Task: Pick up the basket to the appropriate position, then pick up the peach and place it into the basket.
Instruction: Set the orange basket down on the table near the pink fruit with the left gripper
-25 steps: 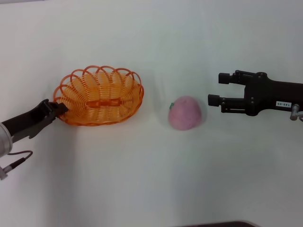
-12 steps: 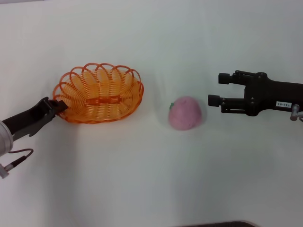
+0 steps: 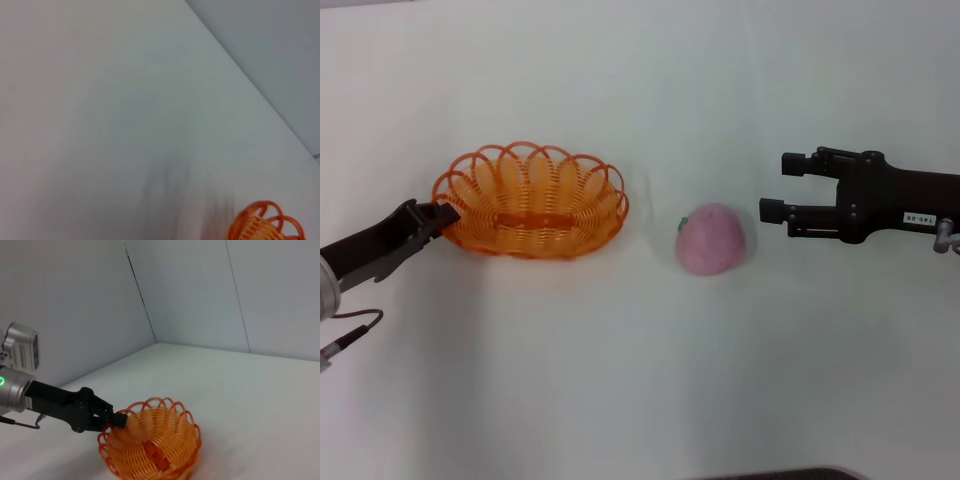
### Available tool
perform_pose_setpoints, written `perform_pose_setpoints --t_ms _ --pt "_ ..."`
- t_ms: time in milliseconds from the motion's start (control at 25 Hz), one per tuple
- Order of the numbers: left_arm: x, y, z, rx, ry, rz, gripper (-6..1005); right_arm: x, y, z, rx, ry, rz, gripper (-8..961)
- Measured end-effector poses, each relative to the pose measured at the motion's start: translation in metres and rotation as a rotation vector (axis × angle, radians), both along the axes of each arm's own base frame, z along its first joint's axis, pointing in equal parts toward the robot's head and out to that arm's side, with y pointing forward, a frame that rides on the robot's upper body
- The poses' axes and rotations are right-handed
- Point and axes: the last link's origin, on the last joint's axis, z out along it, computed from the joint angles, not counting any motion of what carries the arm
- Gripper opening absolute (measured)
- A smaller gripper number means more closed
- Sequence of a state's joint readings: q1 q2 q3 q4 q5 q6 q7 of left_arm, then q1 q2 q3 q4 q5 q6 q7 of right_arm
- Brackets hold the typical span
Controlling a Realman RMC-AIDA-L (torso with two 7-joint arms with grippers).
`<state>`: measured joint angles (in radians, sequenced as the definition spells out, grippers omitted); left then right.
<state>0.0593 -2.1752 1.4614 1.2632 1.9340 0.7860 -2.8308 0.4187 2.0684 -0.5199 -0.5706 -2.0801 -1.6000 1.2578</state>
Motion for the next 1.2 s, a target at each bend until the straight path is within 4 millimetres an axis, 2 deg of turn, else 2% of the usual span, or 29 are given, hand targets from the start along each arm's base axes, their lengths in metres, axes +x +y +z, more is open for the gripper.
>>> perform_pose_setpoints --t_ms 160,360,560,760,880,1040,1200 --pt "-0.002 -0.001 0.002 -0.004 -0.003 0.001 102 0.000 0.000 0.001 0.001 0.000 0.000 857" --pt "-0.005 -0.004 0.009 -0.023 -0.010 -0.012 245 0.000 0.001 0.001 0.001 0.000 0.002 857" --pt "-0.011 -0.007 0.022 -0.042 0.013 -0.061 432 -0.001 0.001 0.002 0.002 0.000 0.005 858" --pt "-0.024 -0.011 0.048 -0.033 0.020 -0.136 643 -0.003 0.004 0.002 0.003 0.001 0.013 858" --pt "-0.024 -0.014 0.062 -0.009 0.037 -0.236 718 -0.005 0.005 0.001 0.006 0.006 0.014 858" --pt "-0.011 -0.016 0.069 -0.032 0.072 -0.472 781 -0.006 0.008 0.001 0.008 0.014 0.001 859" --pt "0.001 -0.019 0.067 -0.062 0.081 -0.719 777 -0.009 0.012 0.002 0.000 0.023 -0.013 859"
